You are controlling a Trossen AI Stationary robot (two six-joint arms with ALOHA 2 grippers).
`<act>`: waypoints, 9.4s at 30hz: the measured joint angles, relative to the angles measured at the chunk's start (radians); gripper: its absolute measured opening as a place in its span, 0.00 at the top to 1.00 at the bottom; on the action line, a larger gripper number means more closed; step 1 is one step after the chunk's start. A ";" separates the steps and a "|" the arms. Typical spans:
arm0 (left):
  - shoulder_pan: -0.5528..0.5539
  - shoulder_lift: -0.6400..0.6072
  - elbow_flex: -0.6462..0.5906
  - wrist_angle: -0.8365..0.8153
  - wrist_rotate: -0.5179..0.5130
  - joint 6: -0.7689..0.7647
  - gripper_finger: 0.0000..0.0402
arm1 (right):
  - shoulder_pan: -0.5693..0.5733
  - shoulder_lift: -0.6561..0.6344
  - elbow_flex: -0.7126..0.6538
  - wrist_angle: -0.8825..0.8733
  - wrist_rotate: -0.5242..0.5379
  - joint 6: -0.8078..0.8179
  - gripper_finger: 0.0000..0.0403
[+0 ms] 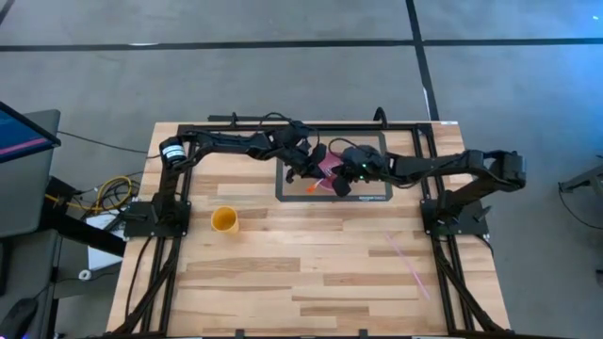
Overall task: Pick & Place Utensil
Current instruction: Put the orange fork into the pink bowl
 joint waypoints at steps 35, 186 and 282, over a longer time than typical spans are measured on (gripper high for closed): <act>-0.052 0.002 0.000 -0.015 -0.154 -0.011 0.98 | -0.037 0.170 0.075 -0.100 0.036 0.000 1.00; -0.775 -0.310 -0.452 0.360 -1.330 0.961 0.99 | -0.054 -0.190 0.075 -0.381 0.006 -0.237 1.00; 0.030 -0.001 0.260 -0.506 0.016 0.046 0.99 | -0.113 -0.004 -0.004 -0.071 -0.229 -0.338 1.00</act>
